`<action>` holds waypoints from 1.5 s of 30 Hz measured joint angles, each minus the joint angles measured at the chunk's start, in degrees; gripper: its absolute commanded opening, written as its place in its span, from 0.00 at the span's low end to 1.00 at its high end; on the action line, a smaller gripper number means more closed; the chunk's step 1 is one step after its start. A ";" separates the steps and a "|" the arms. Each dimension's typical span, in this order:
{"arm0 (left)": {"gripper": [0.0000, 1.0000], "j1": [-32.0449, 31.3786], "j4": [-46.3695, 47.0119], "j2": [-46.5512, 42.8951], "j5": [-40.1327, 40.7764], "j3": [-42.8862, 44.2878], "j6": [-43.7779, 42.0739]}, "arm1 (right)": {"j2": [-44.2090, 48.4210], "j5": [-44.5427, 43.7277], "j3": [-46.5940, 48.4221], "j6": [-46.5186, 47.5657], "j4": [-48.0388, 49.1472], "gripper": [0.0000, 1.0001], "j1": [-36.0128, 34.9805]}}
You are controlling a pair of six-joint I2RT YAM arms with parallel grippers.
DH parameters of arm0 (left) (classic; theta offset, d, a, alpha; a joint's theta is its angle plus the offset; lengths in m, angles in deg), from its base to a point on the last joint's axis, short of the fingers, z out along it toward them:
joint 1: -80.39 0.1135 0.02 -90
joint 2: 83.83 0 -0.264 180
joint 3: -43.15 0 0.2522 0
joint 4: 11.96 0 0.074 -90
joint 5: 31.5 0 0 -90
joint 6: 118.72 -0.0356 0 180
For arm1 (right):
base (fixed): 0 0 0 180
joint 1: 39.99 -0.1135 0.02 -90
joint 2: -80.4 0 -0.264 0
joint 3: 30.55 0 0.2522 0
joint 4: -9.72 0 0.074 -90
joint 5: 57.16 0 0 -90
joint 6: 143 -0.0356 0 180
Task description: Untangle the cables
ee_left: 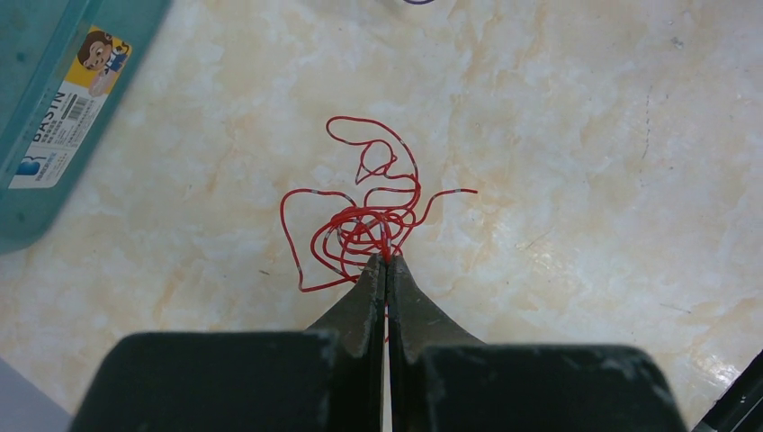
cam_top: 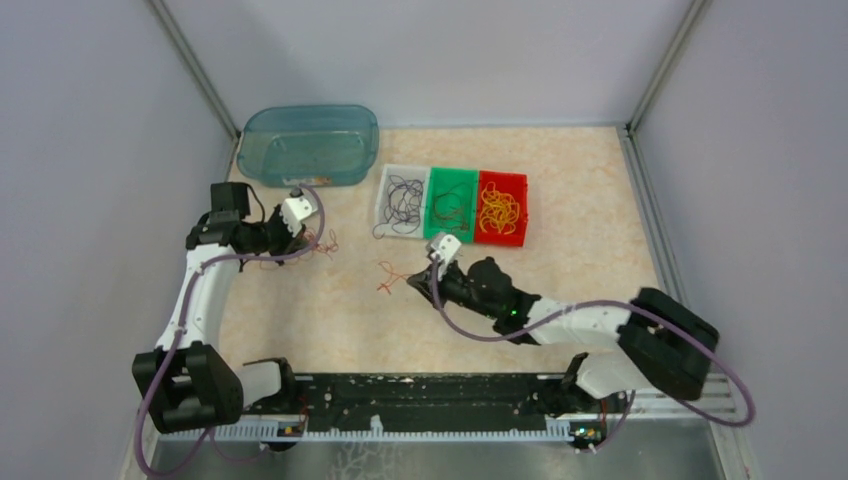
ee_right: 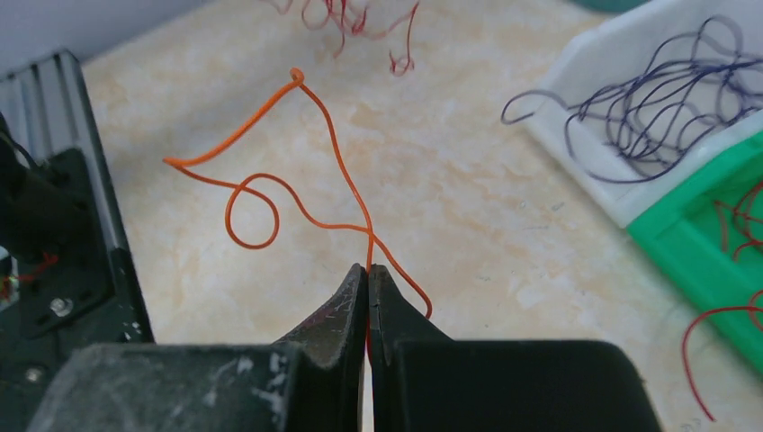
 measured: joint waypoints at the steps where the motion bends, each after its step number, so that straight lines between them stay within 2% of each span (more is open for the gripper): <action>1: 0.00 0.00 -0.02 0.00 -0.37 0.00 0.04 | 3.96 -0.04 -0.87 -0.98 -1.03 0.00 0.63; 8: 0.00 0.00 -0.68 0.00 -3.98 0.00 0.09 | 23.91 -0.46 -0.96 -5.64 -11.28 0.00 8.39; 14: 0.00 0.00 -2.49 -0.63 -7.21 -0.02 0.02 | 26.73 -3.32 8.68 -7.91 -26.03 0.00 18.84; 18: 0.00 0.00 -3.17 -1.75 -8.50 -0.02 0.00 | 23.56 -3.08 14.27 -10.01 -32.52 0.00 26.77; 21: 0.00 -0.02 -3.32 -2.21 -8.90 -0.02 -0.09 | 20.37 -3.13 16.09 -10.99 -35.78 0.00 29.99; 30: 0.00 -0.09 -3.96 -2.23 -10.16 -0.04 -0.52 | 14.29 -5.14 18.43 -12.59 -40.33 0.00 35.10; 38: 0.00 -0.26 -5.88 -2.58 -11.69 -1.03 -1.36 | 0.35 -8.22 24.83 -12.68 -38.88 0.00 38.91; 45: 0.00 -0.33 -6.34 -3.26 -12.31 -1.53 -1.77 | -10.16 -13.97 31.28 -11.17 -40.19 0.00 38.97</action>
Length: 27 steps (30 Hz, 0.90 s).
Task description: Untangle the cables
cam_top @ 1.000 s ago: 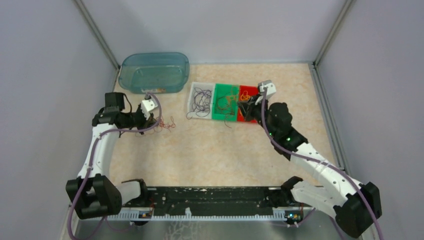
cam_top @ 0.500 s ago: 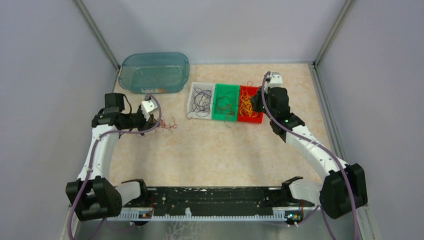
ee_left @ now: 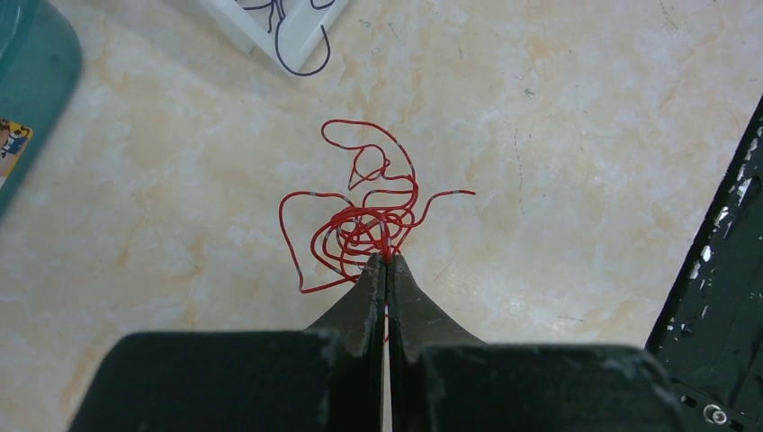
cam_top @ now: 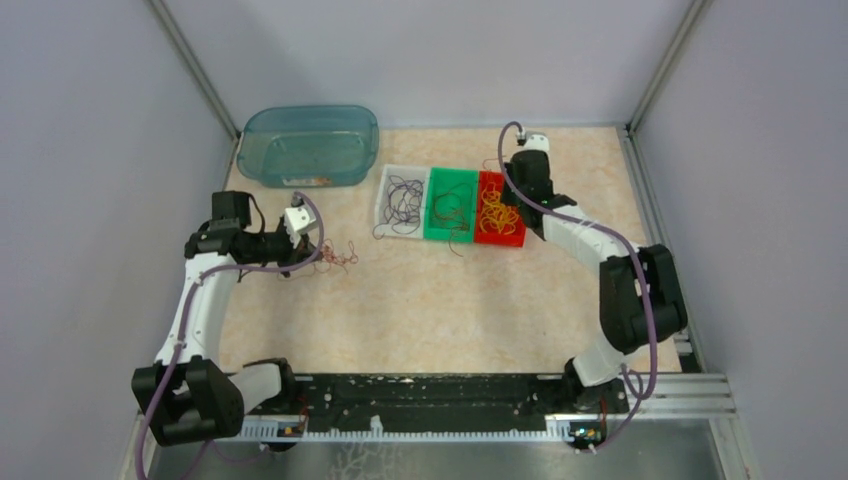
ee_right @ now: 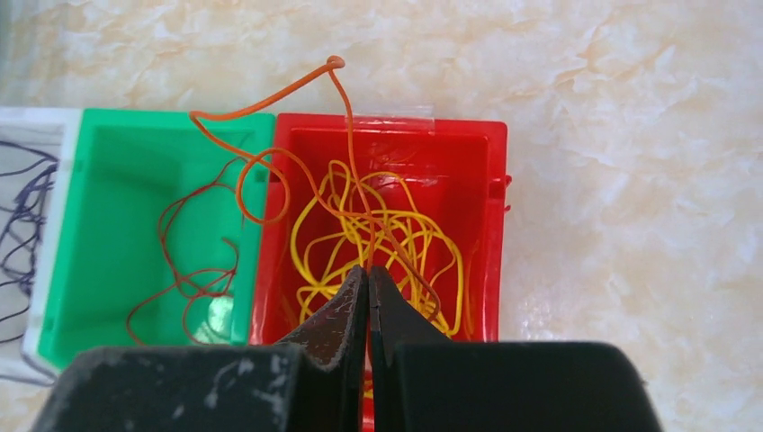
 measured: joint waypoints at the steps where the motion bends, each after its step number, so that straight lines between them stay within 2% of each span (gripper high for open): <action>1: 0.00 0.00 0.00 0.00 -0.11 0.00 -0.02 | -0.98 -0.61 0.68 0.15 0.09 0.00 0.00; 12: 0.00 0.00 -0.15 0.00 -0.35 0.00 -0.72 | -4.66 -2.89 0.72 0.59 1.97 0.00 0.00; 21: 0.00 -0.02 -0.24 0.09 -0.35 0.00 -0.98 | 0.81 -1.05 -2.84 0.74 4.33 0.00 -0.13; 27: 0.00 -0.02 -0.24 0.15 -0.35 0.00 -0.98 | 0.90 0.33 3.26 0.22 1.60 0.00 -4.04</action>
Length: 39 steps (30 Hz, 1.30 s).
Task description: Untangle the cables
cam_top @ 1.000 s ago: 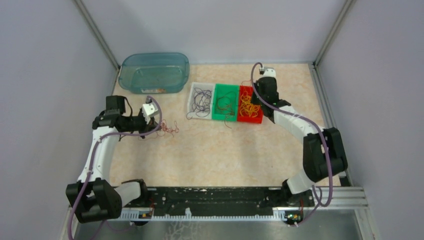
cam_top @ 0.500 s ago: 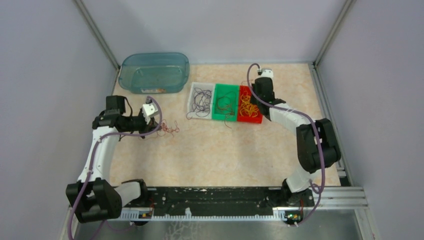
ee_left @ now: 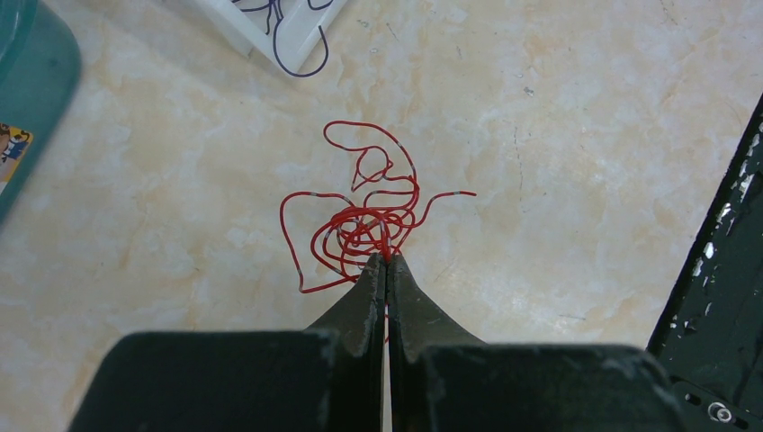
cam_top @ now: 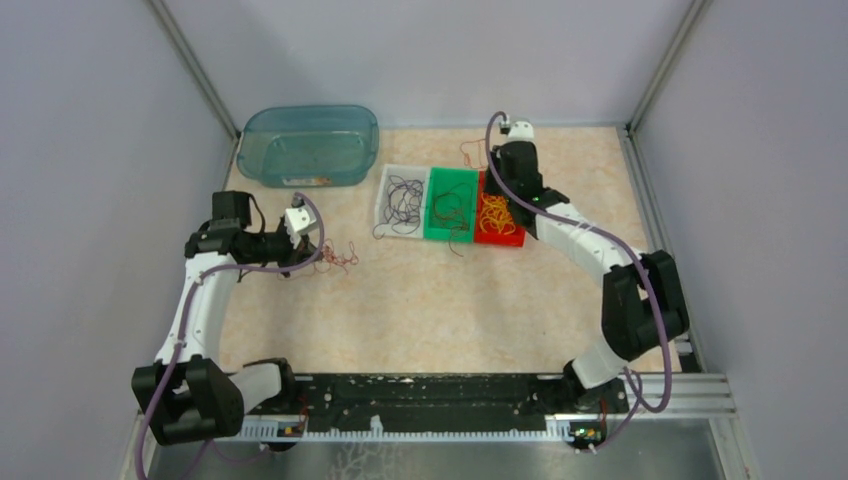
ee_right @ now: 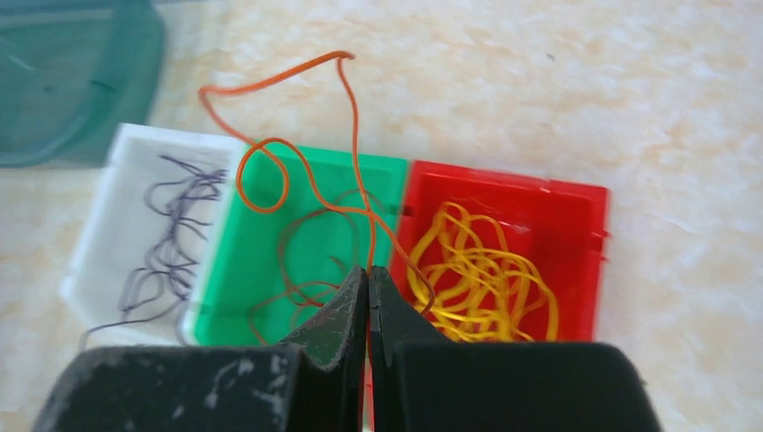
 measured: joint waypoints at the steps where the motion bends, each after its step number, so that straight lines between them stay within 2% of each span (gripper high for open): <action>1: 0.00 0.00 0.00 0.00 -0.02 0.00 0.00 | -0.46 0.22 1.31 -0.24 -0.35 0.00 -1.03; 7: 0.00 0.00 0.00 0.00 0.00 0.00 0.00 | -9.79 0.92 10.43 -2.12 -4.11 0.00 -5.40; 16: 0.00 0.00 -0.02 0.00 -0.02 0.00 -0.09 | -18.18 -0.81 11.21 -5.44 -10.80 0.00 -7.08; 21: 0.00 0.00 -0.24 0.00 -0.57 0.00 -0.13 | -19.12 -1.40 11.63 -6.38 -10.67 0.18 -7.67; 25: 0.00 -0.02 -0.98 0.00 -1.46 0.00 -0.81 | -19.12 -1.27 11.65 -6.64 -9.90 0.31 -8.15; 30: 0.00 -0.02 -2.60 0.00 -3.48 0.07 -1.16 | -17.49 -0.74 11.52 -6.51 -8.33 0.35 -8.55; 39: 0.00 -0.39 -6.86 -0.07 -7.67 2.40 -1.66 | -2.36 2.89 8.39 -5.27 -2.34 0.44 -9.07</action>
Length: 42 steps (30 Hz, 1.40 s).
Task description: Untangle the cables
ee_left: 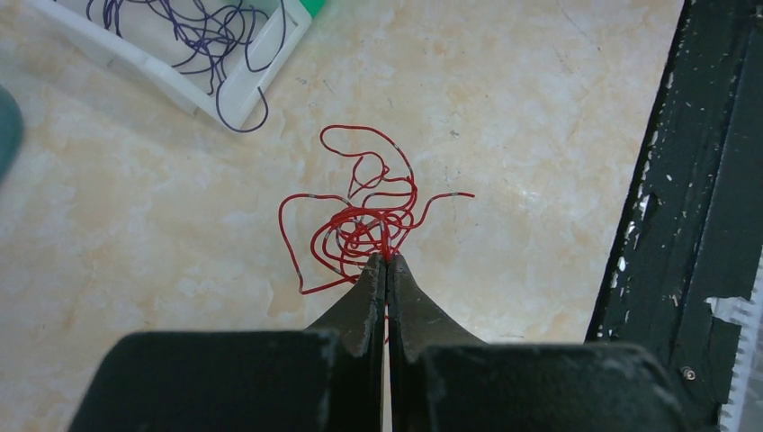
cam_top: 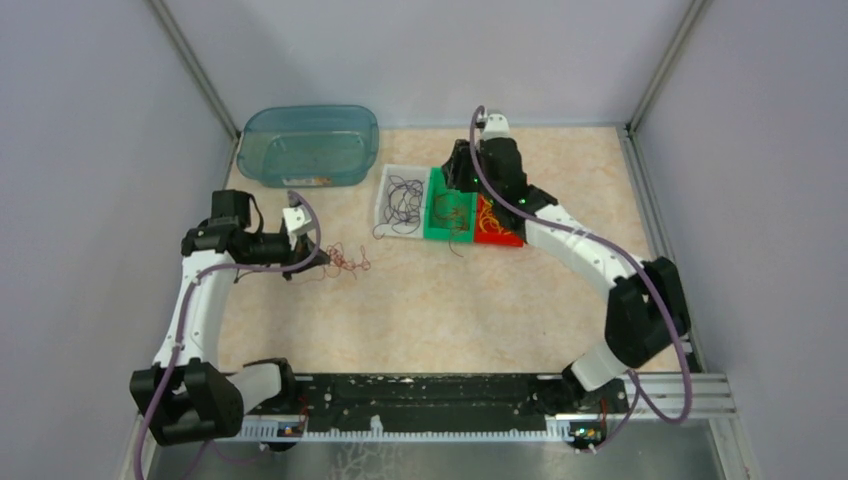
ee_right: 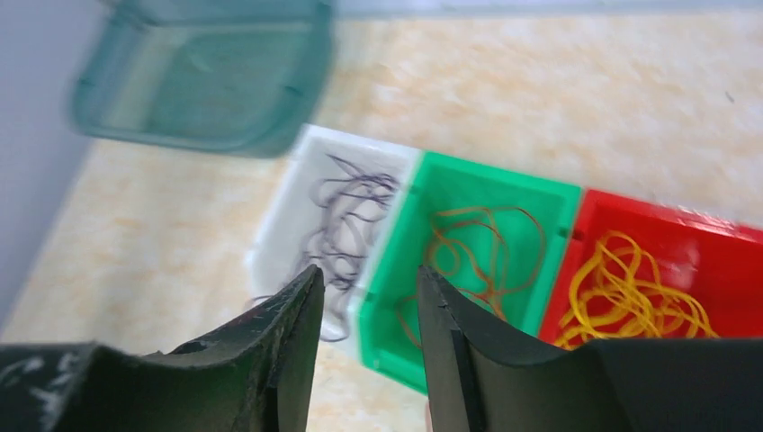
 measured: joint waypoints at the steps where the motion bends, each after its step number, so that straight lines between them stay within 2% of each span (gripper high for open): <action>1: 0.00 -0.07 -0.24 -0.04 -0.24 0.17 -0.13 | 2.14 1.62 -1.33 0.37 1.79 0.45 -0.17; 3: 0.00 -0.17 -1.75 -0.11 -1.60 0.94 -0.94 | 6.43 5.99 -4.59 1.11 5.38 0.45 -0.76; 6: 0.00 -0.39 -5.18 -0.55 -3.98 1.77 -3.37 | 11.78 17.11 -10.95 2.16 12.41 0.46 -3.10; 9: 0.01 -0.85 -9.20 -1.46 -6.38 1.90 -6.03 | 13.90 25.64 -16.09 4.59 16.06 0.47 -9.11; 15: 0.04 -2.16 -15.72 -4.52 -10.23 2.23 -9.51 | 13.92 33.64 -23.54 9.68 18.88 0.45 -22.69; 20: 0.05 -3.13 -19.47 -5.97 -11.39 3.65 -10.80 | 12.90 35.28 -23.78 12.55 20.28 0.45 -26.16; 25: 0.08 -3.74 -21.79 -6.25 -11.54 3.74 -11.39 | 12.87 33.57 -23.76 16.15 21.07 0.37 -28.30; 30: 0.10 -4.33 -22.71 -6.29 -11.61 4.37 -11.28 | 12.57 28.61 -23.74 21.31 19.23 0.20 -30.10; 34: 0.10 -4.52 -22.91 -6.34 -11.61 4.37 -11.28 | 12.57 25.62 -23.74 23.91 17.92 0.00 -30.14; 41: 0.11 -5.07 -22.99 -6.23 -11.65 4.37 -11.26 | 13.05 21.03 -23.78 25.42 18.21 0.02 -30.16; 42: 0.11 -5.09 -23.04 -6.12 -11.65 4.37 -11.28 | 13.49 20.20 -23.85 25.55 18.23 0.16 -30.16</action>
